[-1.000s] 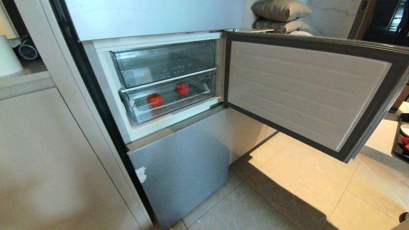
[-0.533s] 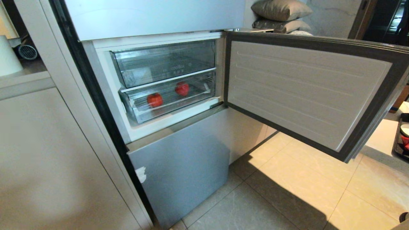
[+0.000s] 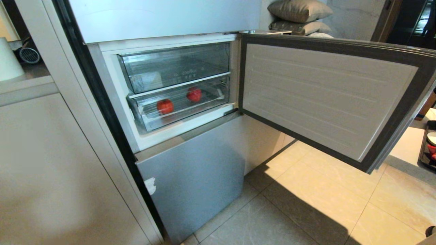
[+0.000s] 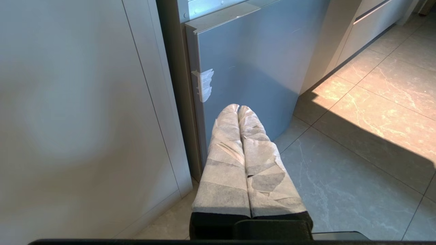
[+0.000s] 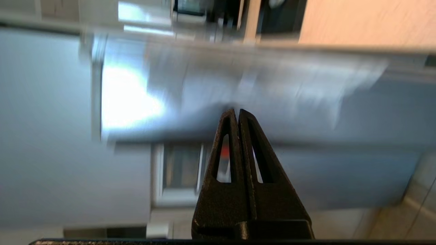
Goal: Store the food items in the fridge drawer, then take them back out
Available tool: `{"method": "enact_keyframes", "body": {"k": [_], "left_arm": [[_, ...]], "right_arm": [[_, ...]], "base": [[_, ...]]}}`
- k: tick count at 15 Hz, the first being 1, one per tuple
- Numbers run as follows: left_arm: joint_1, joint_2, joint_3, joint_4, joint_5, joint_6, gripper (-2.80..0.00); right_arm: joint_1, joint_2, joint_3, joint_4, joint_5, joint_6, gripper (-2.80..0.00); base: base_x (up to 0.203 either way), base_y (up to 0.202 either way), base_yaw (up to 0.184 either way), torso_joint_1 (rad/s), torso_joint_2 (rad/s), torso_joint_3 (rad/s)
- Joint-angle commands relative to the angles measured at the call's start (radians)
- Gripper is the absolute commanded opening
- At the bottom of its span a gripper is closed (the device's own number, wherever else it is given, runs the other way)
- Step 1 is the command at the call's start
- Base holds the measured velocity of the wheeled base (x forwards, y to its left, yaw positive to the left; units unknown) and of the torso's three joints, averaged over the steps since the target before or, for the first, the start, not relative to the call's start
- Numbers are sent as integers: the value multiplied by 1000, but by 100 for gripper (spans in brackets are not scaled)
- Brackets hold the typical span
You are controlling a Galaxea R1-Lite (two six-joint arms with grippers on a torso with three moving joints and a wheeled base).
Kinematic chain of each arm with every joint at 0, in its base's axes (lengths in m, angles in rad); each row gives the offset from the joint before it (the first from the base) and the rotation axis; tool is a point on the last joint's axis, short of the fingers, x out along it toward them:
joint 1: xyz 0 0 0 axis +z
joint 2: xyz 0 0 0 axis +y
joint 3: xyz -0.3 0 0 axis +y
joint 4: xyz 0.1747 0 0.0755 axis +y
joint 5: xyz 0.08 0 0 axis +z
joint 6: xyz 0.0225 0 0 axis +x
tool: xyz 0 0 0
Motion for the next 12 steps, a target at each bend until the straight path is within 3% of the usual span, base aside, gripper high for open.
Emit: {"method": "enact_keyframes", "body": {"k": [1, 3, 5, 6, 12], "left_arm": [[0, 0, 0, 0, 0, 0, -280], [0, 0, 0, 0, 1, 0, -280], [1, 0, 0, 0, 1, 0, -280], [0, 0, 0, 0, 1, 0, -280], [1, 0, 0, 0, 1, 0, -280]], "right_arm": [[-8, -112, 51, -13, 5, -3, -280], [-76, -114, 54, -128, -54, -46, -280], [-94, -74, 60, -274, -183, -67, -280], [-96, -47, 61, -310, -202, -71, -280], [-66, 162, -21, -351, -164, -47, -280]], "base": [[0, 0, 0, 0, 0, 0], [0, 0, 0, 0, 0, 0], [0, 0, 0, 0, 0, 0], [0, 0, 0, 0, 0, 0], [0, 0, 0, 0, 0, 0]]}}
